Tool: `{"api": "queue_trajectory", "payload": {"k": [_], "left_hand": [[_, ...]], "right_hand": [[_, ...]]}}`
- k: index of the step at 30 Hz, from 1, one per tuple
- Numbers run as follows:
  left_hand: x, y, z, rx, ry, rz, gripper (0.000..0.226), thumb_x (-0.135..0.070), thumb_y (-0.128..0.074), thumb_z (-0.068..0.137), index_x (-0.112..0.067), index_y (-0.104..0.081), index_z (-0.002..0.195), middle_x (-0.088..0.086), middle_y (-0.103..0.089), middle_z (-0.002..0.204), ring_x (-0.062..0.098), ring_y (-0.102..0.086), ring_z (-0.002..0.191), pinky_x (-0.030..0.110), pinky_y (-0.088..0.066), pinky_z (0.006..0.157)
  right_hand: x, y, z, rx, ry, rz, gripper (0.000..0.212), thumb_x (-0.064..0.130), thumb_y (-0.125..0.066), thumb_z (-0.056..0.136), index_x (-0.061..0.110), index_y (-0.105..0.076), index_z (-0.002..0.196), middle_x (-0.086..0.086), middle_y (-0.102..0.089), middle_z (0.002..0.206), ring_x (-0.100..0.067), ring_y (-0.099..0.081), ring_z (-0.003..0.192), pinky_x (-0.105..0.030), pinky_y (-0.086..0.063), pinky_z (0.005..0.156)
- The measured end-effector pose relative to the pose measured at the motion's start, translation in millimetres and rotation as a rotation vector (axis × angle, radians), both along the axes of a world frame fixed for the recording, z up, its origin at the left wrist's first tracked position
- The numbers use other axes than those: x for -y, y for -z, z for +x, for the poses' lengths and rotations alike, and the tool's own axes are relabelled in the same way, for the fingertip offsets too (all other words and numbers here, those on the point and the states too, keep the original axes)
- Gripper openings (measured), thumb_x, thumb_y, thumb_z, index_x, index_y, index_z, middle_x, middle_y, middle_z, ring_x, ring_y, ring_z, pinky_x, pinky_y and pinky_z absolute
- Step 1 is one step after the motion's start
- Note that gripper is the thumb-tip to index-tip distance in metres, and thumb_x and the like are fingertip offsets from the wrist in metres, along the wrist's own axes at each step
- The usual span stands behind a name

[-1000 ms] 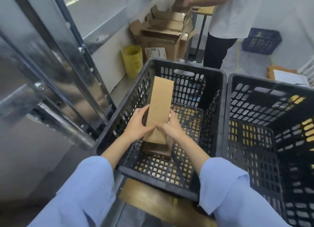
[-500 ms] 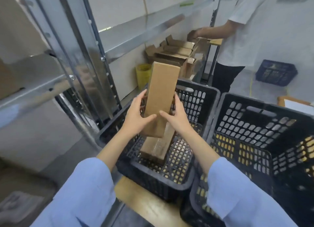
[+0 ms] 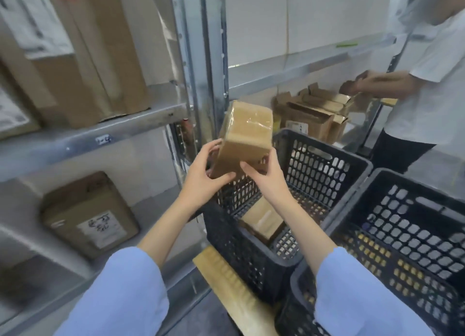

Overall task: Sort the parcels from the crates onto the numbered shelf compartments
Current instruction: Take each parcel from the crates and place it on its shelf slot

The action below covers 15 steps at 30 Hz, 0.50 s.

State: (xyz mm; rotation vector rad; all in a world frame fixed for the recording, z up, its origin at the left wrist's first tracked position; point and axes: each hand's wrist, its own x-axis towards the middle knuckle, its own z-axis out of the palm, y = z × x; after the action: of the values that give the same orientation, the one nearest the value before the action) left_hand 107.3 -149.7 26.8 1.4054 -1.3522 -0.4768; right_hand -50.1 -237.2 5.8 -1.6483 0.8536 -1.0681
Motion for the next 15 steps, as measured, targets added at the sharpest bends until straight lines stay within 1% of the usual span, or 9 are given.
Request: {"api": "queue_trajectory", "payload": {"k": [1, 3, 5, 6, 9, 10, 12, 15], "left_hand": [[-10, -2, 3, -0.005, -0.027, -0.005, 0.071, -0.016, -0.08, 0.08, -0.034, -0.042, 0.138, -0.015, -0.052, 0.133, -0.004, -0.048, 0.123, 0.013, -0.047, 0.091], [-28, -6, 10, -0.008, -0.084, -0.008, 0.07, -0.017, -0.08, 0.08, -0.037, -0.041, 0.134, -0.022, -0.051, 0.129, -0.013, -0.047, 0.117, 0.005, -0.045, 0.085], [-47, -10, 18, -0.013, -0.147, -0.006, 0.067, -0.02, -0.081, 0.079, -0.041, -0.041, 0.129, -0.026, -0.051, 0.126, -0.016, -0.047, 0.113, 0.001, -0.042, 0.08], [-56, -11, 21, -0.016, -0.173, -0.007, 0.065, -0.023, -0.081, 0.079, -0.043, -0.042, 0.126, -0.026, -0.051, 0.126, -0.014, -0.048, 0.113, 0.003, -0.043, 0.08], [-83, -13, 32, -0.021, -0.236, -0.003, 0.059, -0.032, -0.081, 0.078, -0.049, -0.043, 0.121, -0.029, -0.05, 0.13, 0.0, -0.051, 0.118, 0.014, -0.046, 0.083], [-90, -13, 35, -0.029, -0.249, 0.001, 0.06, -0.035, -0.081, 0.077, -0.048, -0.043, 0.123, -0.03, -0.048, 0.131, 0.002, -0.052, 0.118, 0.015, -0.047, 0.084], [-103, -12, 37, -0.041, -0.256, 0.01, 0.069, -0.043, -0.079, 0.075, -0.045, -0.041, 0.132, -0.029, -0.046, 0.135, -0.002, -0.05, 0.121, 0.012, -0.046, 0.086], [-121, -10, 38, -0.087, -0.27, 0.018, 0.085, -0.044, -0.076, 0.074, -0.036, -0.034, 0.147, -0.018, -0.046, 0.143, -0.013, -0.044, 0.123, 0.008, -0.042, 0.093]], "right_hand": [[-5, -1, 6, 0.007, -0.033, 0.002, 0.06, 0.036, -0.075, 0.087, 0.027, -0.039, 0.134, 0.019, -0.057, 0.118, 0.011, -0.058, 0.102, -0.011, -0.046, 0.081], [-17, -4, 19, 0.012, -0.102, 0.004, 0.06, 0.039, -0.076, 0.084, 0.031, -0.038, 0.131, 0.017, -0.056, 0.121, 0.01, -0.057, 0.105, -0.006, -0.046, 0.078], [-29, -8, 31, 0.007, -0.171, 0.002, 0.063, 0.044, -0.076, 0.082, 0.035, -0.036, 0.129, 0.016, -0.053, 0.127, 0.014, -0.054, 0.106, -0.001, -0.044, 0.077], [-35, -10, 36, 0.009, -0.204, -0.001, 0.065, 0.047, -0.076, 0.08, 0.036, -0.035, 0.129, 0.017, -0.053, 0.128, 0.016, -0.054, 0.105, -0.002, -0.044, 0.078], [-52, -13, 50, 0.012, -0.278, -0.001, 0.069, 0.057, -0.073, 0.073, 0.039, -0.036, 0.128, 0.02, -0.054, 0.126, 0.014, -0.054, 0.106, -0.016, -0.045, 0.087], [-57, -12, 55, 0.012, -0.3, 0.001, 0.072, 0.06, -0.072, 0.072, 0.038, -0.036, 0.13, 0.019, -0.054, 0.127, 0.011, -0.054, 0.109, -0.021, -0.045, 0.092], [-66, -11, 63, 0.014, -0.342, 0.007, 0.083, 0.064, -0.072, 0.071, 0.035, -0.035, 0.139, 0.016, -0.055, 0.132, 0.0, -0.053, 0.119, -0.03, -0.044, 0.102], [-82, -11, 74, 0.031, -0.429, 0.007, 0.097, 0.068, -0.074, 0.068, 0.036, -0.028, 0.147, 0.018, -0.053, 0.137, 0.002, -0.05, 0.125, -0.023, -0.042, 0.104]]}}
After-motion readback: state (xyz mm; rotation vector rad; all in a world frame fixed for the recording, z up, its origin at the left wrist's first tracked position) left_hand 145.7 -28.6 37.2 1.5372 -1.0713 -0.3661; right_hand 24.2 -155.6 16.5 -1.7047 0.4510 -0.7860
